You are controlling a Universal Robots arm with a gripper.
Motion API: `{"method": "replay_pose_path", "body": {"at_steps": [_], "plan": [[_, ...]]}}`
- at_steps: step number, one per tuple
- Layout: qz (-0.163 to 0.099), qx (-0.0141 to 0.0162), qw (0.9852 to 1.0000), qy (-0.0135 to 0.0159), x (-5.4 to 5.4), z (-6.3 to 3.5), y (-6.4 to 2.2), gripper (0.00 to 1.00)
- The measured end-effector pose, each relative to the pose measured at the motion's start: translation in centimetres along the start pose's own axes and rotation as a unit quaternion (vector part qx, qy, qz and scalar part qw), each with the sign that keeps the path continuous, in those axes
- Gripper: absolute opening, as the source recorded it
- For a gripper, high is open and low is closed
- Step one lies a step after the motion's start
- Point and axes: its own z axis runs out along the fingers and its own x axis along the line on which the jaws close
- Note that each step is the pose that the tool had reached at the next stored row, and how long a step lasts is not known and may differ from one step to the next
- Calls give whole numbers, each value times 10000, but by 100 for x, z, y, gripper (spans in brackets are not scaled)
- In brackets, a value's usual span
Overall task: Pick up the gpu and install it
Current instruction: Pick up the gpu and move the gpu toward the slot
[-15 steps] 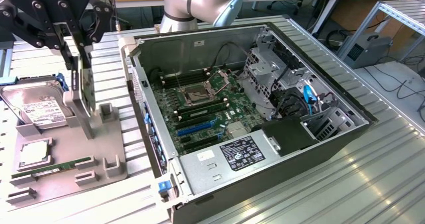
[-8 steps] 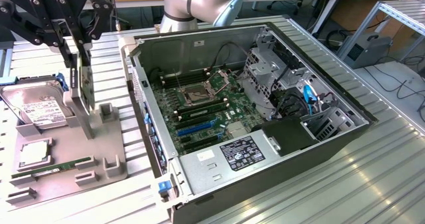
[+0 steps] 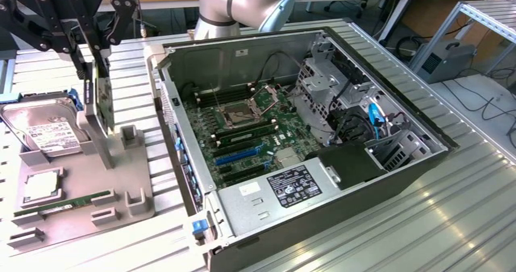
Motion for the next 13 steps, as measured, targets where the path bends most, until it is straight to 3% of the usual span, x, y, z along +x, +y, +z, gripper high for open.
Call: {"method": "replay_pose_path", "body": {"at_steps": [13], "plan": [[0, 4, 10000, 1, -22, 0, -5, 27]]}}
